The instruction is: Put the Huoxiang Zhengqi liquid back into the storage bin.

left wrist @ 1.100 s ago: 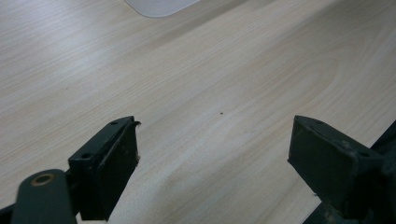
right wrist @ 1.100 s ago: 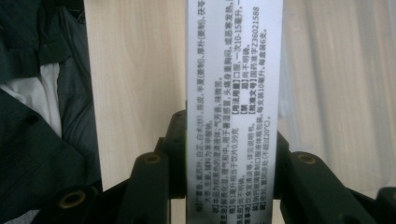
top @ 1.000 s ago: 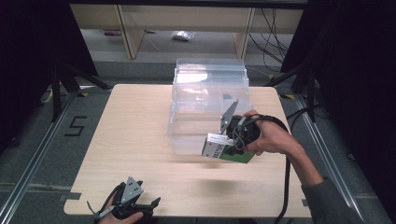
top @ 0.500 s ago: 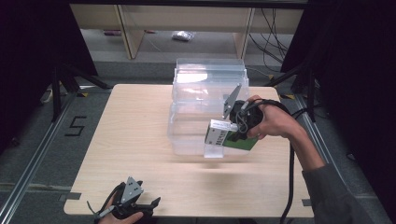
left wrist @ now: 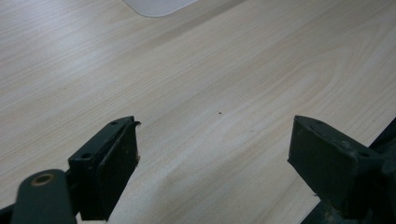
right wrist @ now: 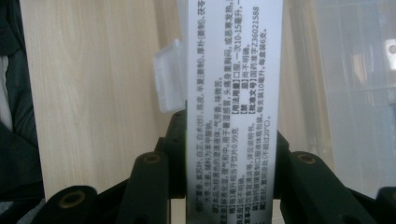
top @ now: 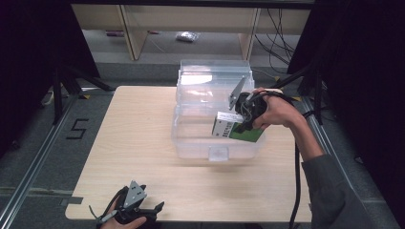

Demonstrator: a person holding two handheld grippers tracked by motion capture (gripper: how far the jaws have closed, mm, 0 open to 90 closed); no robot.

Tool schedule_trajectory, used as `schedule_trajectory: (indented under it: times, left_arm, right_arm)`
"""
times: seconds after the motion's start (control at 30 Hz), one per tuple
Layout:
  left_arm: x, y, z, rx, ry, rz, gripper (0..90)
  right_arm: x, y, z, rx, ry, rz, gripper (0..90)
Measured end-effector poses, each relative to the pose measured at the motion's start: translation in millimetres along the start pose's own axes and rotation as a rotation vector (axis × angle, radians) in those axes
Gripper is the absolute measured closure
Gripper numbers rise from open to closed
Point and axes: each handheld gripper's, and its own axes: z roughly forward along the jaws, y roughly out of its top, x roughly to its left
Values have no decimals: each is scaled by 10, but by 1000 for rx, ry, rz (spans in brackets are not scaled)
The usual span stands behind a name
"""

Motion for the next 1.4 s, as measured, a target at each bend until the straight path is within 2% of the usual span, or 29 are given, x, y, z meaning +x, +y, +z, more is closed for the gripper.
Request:
schedule_trajectory:
  times: [0.03, 0.07, 0.1, 0.13, 0.17, 0.3, 0.33, 0.37, 0.4, 0.43, 0.47, 0.5, 0.53, 0.6, 0.73, 0.9, 0.93, 1.03, 1.17, 1.2, 1.23, 1.3, 1.37, 1.4]
  left_arm:
    - [0, 0, 0, 0, 0, 0, 152]
    - [-5, 1, 1, -5, -1, -5, 152]
    - [9, 3, -17, 11, -8, 20, 152]
    - [-5, 2, -7, -3, 9, -3, 152]
    - [1, 1, -8, 1, 6, 4, 151]
    - [-5, 0, -6, -4, -12, -2, 151]
    - [10, 3, -17, 15, -13, 20, 151]
    - [-5, 1, -4, -4, -10, -4, 151]
    - [0, 2, -4, -2, -7, -1, 151]
    - [0, 2, -4, -2, -7, -1, 151]
    - [8, 2, -6, 3, -5, 5, 152]
    - [7, 1, -7, 1, -3, 1, 151]
    - [-7, -2, -1, -15, 2, -12, 151]
    - [-22, -2, -1, -25, -5, -28, 151]
    - [7, 1, -1, 0, 0, 1, 151]
    - [2, 0, 2, -9, 1, -10, 151]
    - [0, -3, 4, -17, -5, -13, 151]
    - [-7, -1, -4, -15, -10, -19, 152]
    - [1, -1, 4, -7, 2, -8, 151]
    - [2, 0, 3, -7, 3, -5, 151]
    - [-5, -3, 7, -19, 9, -11, 151]
    - [-6, -2, -3, -15, -9, -19, 151]
    - [-6, -1, -3, -16, -9, -16, 151]
    - [-7, -3, 6, -20, 6, -12, 151]
  right_arm:
    - [0, 0, 0, 0, 0, 0, 648]
    - [-29, -16, 31, 10, 4, 31, 647]
    - [-29, -16, 31, 10, 4, 31, 647]
    - [-94, -26, 73, 6, 11, 9, 648]
    - [-110, -38, 88, 5, 9, 27, 647]
    - [-183, -67, 134, -1, 14, 33, 648]
    - [-218, -75, 155, -6, 13, 23, 648]
    - [-242, -86, 176, -7, 14, 32, 648]
    - [-284, -101, 226, 4, 16, 52, 647]
    - [-284, -101, 226, 4, 16, 52, 647]
    - [-355, -115, 276, 18, 0, 7, 647]
    - [-346, -125, 298, 29, 2, 45, 648]
    - [-359, -139, 323, 31, 4, 52, 647]
    - [-374, -148, 354, 31, 6, 41, 647]
    - [-410, -186, 465, 45, 15, 31, 647]
    - [-423, -203, 523, 60, 12, 41, 647]
    - [-440, -212, 557, 58, 16, 21, 647]
    - [-436, -219, 576, 71, 16, 46, 647]
    - [-463, -231, 641, 77, 18, 1, 646]
    - [-449, -226, 650, 102, 14, 36, 646]
    - [-471, -229, 665, 91, 20, 13, 646]
    - [-477, -233, 671, 91, 15, 28, 645]
    - [-489, -237, 691, 86, 27, 20, 645]
    - [-475, -236, 693, 98, 22, 36, 645]
